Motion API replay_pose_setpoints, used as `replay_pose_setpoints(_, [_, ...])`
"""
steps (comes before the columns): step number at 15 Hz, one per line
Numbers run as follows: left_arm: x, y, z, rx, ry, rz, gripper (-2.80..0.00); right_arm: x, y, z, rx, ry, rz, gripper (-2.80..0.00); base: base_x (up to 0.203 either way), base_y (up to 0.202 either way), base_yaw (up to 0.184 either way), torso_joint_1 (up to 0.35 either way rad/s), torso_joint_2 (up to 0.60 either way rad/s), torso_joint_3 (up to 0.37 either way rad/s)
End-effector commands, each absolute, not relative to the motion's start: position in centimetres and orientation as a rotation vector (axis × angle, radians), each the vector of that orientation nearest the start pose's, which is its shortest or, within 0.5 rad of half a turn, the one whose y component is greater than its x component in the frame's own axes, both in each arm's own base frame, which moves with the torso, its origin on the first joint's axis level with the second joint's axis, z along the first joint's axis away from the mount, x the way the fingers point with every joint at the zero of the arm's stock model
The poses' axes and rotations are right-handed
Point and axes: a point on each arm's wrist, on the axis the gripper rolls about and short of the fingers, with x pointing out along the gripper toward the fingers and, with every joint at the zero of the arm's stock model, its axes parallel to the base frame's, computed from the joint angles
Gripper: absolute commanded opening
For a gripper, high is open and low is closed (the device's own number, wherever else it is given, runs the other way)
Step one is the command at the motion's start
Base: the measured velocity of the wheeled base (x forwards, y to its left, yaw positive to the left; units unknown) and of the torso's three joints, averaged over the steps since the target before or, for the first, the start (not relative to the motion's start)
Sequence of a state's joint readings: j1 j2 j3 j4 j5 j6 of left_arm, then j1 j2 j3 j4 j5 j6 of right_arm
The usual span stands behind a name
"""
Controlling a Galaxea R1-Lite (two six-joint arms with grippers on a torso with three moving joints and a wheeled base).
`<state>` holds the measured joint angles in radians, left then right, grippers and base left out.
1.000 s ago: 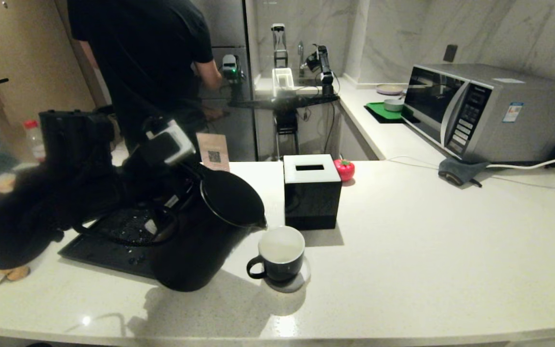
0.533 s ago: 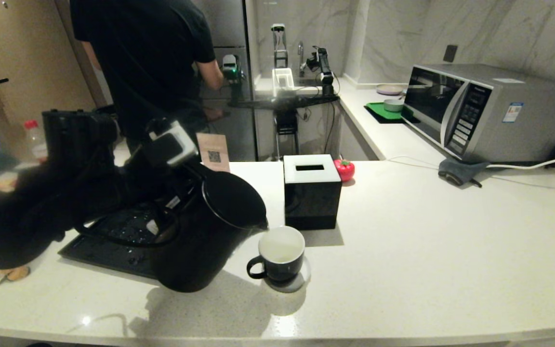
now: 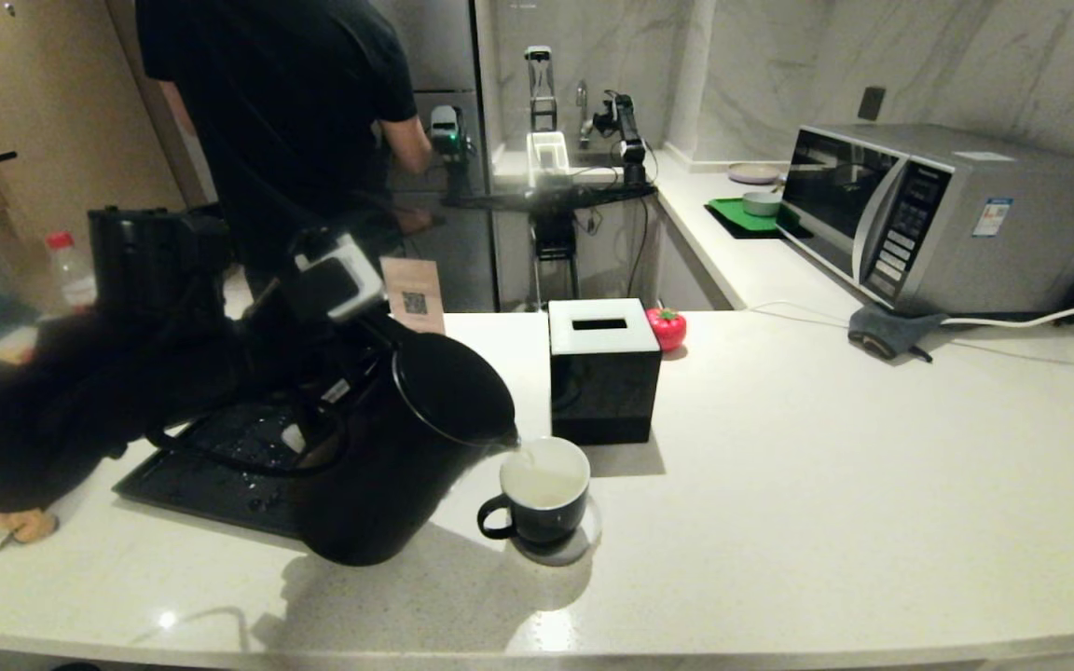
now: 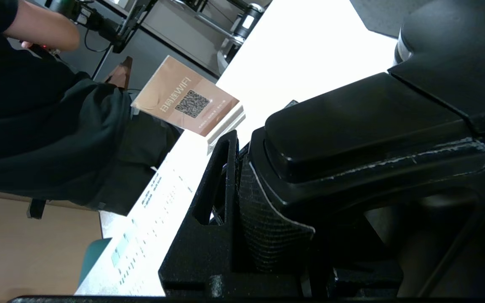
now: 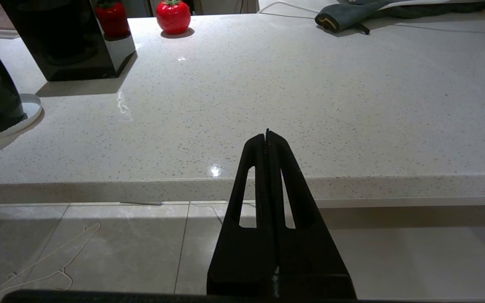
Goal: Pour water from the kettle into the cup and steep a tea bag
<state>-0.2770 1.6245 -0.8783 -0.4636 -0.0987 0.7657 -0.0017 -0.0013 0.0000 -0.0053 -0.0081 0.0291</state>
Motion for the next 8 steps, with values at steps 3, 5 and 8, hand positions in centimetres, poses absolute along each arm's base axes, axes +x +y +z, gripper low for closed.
replay_pose_setpoints(3, [28.14, -8.56, 20.81, 0.784, 0.126, -0.469, -2.8, -2.28, -0.01, 7.61, 0.029, -0.006, -0.009, -2.8, 0.0, 0.0, 0.0, 0.0, 0.0, 0.0])
replay_pose_setpoints(5, [28.12, -8.56, 20.9, 0.786, 0.135, -0.472, -2.8, -2.28, -0.01, 7.61, 0.029, -0.006, -0.009, -2.8, 0.0, 0.0, 0.0, 0.0, 0.0, 0.0])
replay_pose_setpoints(8, [28.13, -8.54, 20.9, 0.786, 0.135, -0.472, -2.8, -2.28, -0.01, 7.61, 0.029, -0.006, -0.009, -2.8, 0.0, 0.0, 0.0, 0.0, 0.0, 0.0])
